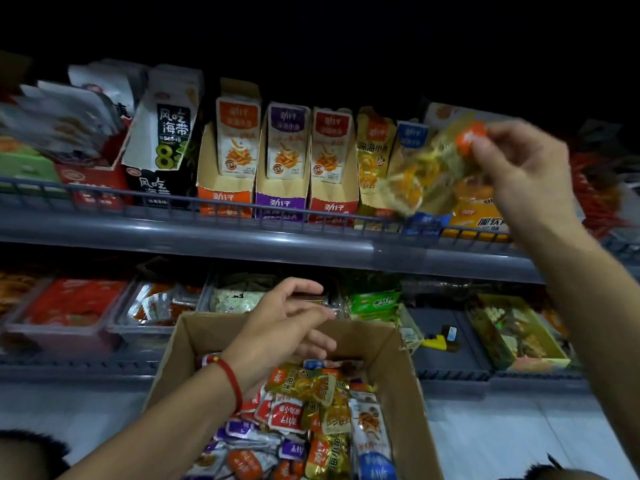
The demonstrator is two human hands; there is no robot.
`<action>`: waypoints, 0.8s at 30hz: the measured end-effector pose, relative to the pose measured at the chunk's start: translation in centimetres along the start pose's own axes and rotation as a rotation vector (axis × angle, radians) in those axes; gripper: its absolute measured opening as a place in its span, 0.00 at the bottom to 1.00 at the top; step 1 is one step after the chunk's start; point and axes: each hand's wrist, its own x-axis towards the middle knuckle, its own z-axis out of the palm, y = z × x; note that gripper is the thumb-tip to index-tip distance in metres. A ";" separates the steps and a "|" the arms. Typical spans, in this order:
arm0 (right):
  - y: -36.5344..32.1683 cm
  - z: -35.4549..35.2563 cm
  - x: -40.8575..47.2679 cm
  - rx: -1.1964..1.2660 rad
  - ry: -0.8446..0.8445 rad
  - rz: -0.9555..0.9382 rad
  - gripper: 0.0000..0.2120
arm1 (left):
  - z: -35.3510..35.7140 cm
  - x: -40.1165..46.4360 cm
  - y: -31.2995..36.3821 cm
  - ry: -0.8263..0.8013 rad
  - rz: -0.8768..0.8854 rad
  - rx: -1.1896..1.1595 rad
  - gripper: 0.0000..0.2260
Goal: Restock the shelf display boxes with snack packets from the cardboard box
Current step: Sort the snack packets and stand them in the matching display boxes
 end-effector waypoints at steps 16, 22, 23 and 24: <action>4.6 8.6 9.8 -0.448 -0.302 0.037 0.12 | -1.7 1.0 -0.4 0.042 -0.022 -0.003 0.24; 4.8 8.9 10.7 -0.609 -0.287 -0.056 0.15 | -1.7 0.8 -0.2 0.051 -0.016 0.027 0.23; 4.9 9.0 10.9 -0.644 -0.281 -0.079 0.15 | -1.8 0.9 -0.2 0.053 -0.019 0.029 0.24; 4.9 9.1 11.0 -0.670 -0.274 -0.091 0.15 | -1.8 0.9 -0.2 0.054 -0.021 0.032 0.24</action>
